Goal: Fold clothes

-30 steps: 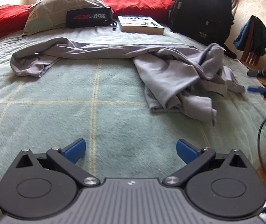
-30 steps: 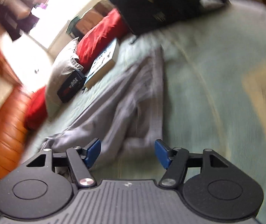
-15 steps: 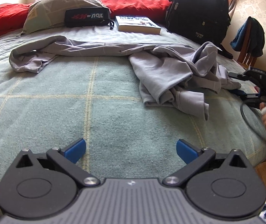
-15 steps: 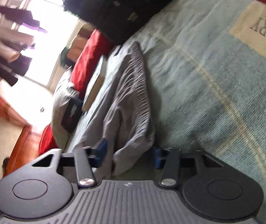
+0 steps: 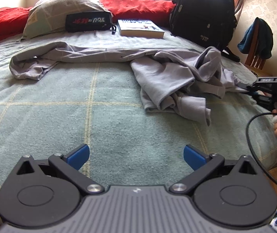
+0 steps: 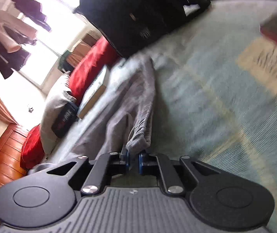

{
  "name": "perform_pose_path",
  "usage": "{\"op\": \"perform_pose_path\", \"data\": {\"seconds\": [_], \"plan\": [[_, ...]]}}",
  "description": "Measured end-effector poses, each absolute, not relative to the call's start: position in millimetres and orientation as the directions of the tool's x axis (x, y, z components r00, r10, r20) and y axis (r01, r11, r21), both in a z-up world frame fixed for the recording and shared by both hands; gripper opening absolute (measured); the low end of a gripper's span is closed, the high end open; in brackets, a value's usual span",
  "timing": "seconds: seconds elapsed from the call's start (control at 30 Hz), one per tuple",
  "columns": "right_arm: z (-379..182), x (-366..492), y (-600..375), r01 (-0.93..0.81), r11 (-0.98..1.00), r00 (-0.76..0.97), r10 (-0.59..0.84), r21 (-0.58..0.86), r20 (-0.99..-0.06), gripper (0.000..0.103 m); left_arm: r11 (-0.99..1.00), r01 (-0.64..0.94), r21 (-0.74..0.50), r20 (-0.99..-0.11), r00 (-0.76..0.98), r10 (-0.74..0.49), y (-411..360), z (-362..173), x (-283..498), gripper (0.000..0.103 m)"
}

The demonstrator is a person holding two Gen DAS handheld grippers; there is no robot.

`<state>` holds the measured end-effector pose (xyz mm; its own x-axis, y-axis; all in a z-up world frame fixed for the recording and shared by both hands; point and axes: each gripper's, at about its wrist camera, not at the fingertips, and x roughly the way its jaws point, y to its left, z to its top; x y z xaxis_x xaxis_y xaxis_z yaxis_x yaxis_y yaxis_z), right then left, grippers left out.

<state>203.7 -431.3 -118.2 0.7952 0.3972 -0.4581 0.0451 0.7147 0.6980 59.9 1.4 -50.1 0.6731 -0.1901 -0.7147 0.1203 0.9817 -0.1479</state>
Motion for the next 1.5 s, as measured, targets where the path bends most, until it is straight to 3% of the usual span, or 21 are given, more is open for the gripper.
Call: {"op": "perform_pose_path", "data": {"seconds": [0.23,0.5,0.63,0.7,0.77,0.97,1.17,1.5], "plan": [[-68,160,-458,0.033,0.794,0.841,0.305,0.607,-0.446,0.009,0.978,0.149,-0.145,-0.688,0.695,-0.208,-6,-41,47,0.102],[-50,119,-493,0.127,0.824,0.864,0.182,0.553,-0.469,0.004,0.974,0.173,-0.146,-0.66,0.716,-0.227,-9,-33,35,0.102],[-49,113,-489,0.107,0.84,0.851,0.2,0.533,-0.485,0.013,0.974,0.176,-0.145,-0.661,0.715,-0.228,-10,-34,35,0.102],[-49,117,-473,0.057,0.851,0.832,0.249,0.522,-0.496,0.024,0.974,0.175,-0.142,-0.664,0.713,-0.225,-10,-35,35,0.102],[-48,125,-449,0.0,0.867,0.809,0.293,0.498,-0.509,0.047,0.976,0.169,-0.141,-0.666,0.713,-0.219,-9,-36,35,0.102],[-44,149,-374,-0.169,0.883,0.749,0.403,0.437,-0.526,0.073,0.983,0.127,-0.132,-0.682,0.708,-0.184,5,-43,41,0.102],[-32,181,-314,-0.333,0.829,0.685,0.54,0.449,-0.489,0.089,0.992,0.081,-0.101,-0.709,0.694,-0.129,26,-48,60,0.102],[-35,222,-251,-0.435,0.757,0.622,0.644,0.488,-0.444,0.092,0.995,0.034,-0.09,-0.704,0.705,-0.087,79,-43,125,0.102]]}}
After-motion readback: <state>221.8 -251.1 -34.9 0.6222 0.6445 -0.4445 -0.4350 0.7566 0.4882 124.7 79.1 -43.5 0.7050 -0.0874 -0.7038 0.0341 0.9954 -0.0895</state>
